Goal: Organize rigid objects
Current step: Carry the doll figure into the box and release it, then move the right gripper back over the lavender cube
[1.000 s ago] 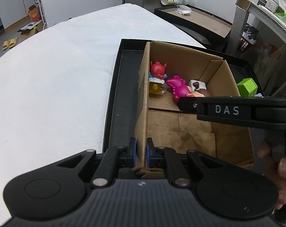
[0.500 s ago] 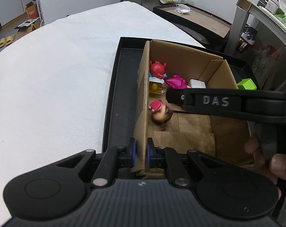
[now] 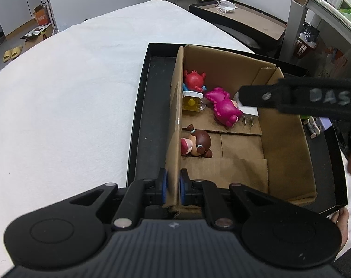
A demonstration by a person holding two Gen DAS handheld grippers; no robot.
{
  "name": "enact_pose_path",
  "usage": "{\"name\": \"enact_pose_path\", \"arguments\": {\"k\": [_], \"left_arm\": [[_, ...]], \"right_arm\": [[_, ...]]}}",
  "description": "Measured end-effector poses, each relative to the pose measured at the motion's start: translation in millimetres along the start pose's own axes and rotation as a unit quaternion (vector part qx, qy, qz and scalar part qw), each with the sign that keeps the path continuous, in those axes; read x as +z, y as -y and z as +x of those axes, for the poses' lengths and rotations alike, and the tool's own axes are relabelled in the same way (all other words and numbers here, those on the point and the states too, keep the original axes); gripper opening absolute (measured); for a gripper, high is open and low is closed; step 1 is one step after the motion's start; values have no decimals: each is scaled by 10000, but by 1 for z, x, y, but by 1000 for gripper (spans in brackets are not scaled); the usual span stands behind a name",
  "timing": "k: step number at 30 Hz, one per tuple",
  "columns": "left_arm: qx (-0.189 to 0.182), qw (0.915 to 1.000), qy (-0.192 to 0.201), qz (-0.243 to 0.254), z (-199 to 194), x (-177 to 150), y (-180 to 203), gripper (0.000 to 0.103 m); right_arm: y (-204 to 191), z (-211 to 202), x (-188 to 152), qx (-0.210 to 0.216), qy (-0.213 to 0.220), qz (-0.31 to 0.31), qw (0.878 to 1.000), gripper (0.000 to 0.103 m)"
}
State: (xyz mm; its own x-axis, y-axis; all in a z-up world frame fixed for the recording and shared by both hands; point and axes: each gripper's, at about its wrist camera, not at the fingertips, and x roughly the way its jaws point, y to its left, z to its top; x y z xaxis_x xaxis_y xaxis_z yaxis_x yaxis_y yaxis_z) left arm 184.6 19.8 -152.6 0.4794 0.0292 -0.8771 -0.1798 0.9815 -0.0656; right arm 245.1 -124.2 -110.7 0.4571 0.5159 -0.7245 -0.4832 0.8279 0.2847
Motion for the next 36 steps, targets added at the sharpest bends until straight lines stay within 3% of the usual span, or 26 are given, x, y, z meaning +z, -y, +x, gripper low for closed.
{"name": "enact_pose_path", "arguments": {"k": [9, 22, 36], "left_arm": [[149, 9999, 22, 73, -5, -1, 6, 9], [311, 9993, 107, 194, -13, -3, 15, 9], [465, 9985, 150, 250, -17, -6, 21, 8]], "right_arm": [[17, -17, 0, -201, 89, 48, 9997, 56], [41, -39, 0, -816, 295, 62, 9962, 75], [71, -45, -6, -1297, 160, 234, 9911, 76]]}}
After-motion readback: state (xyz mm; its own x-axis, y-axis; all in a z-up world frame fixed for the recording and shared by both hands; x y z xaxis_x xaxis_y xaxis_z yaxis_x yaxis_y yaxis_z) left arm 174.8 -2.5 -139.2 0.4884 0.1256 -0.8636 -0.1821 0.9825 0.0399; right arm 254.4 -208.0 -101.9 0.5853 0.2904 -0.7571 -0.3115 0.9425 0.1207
